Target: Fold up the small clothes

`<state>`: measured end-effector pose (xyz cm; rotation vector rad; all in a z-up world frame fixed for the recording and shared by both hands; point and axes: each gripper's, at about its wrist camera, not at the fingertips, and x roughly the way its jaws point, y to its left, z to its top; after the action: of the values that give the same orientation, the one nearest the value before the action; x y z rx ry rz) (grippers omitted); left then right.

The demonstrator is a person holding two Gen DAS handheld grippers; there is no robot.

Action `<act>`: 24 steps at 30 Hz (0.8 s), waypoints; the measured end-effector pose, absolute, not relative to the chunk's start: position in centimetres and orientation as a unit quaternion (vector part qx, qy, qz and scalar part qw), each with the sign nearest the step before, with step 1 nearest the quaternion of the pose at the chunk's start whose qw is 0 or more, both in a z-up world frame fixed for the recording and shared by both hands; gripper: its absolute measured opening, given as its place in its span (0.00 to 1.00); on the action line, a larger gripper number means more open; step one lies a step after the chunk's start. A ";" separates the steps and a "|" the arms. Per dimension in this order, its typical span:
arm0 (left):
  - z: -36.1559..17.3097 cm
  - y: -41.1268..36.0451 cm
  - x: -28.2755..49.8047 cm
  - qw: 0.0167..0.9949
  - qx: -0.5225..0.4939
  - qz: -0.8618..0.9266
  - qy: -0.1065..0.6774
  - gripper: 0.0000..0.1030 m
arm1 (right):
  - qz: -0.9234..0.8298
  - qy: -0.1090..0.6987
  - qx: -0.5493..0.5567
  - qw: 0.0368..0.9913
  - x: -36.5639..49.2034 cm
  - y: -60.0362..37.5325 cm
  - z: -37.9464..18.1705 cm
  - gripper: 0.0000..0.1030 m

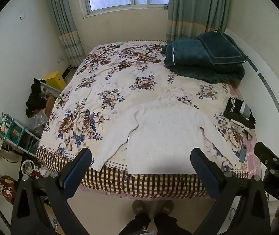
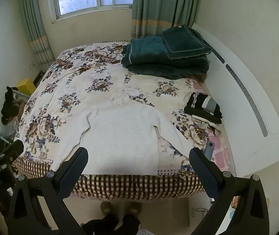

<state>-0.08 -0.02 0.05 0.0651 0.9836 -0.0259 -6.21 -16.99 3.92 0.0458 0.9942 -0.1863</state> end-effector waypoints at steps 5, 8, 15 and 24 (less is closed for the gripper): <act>0.1 -0.2 0.3 0.880 0.031 -0.013 0.474 1.00 | -0.084 0.480 0.032 0.873 -6.3 -17.1 3.9 1.00; 0.0 -0.4 0.7 0.880 0.032 -0.013 0.473 1.00 | -0.086 0.481 0.028 0.872 -6.2 -17.0 3.9 1.00; 1.4 -0.4 0.8 0.884 0.029 -0.018 0.466 1.00 | -0.087 0.478 0.025 0.874 -6.3 -16.5 4.1 1.00; 1.6 -0.7 0.7 0.887 0.031 -0.019 0.461 1.00 | -0.085 0.476 0.027 0.875 -6.1 -16.9 4.5 1.00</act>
<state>0.75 -0.69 1.62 0.0653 0.9580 -0.0391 -6.12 -16.89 4.55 0.0567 0.9928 -0.1782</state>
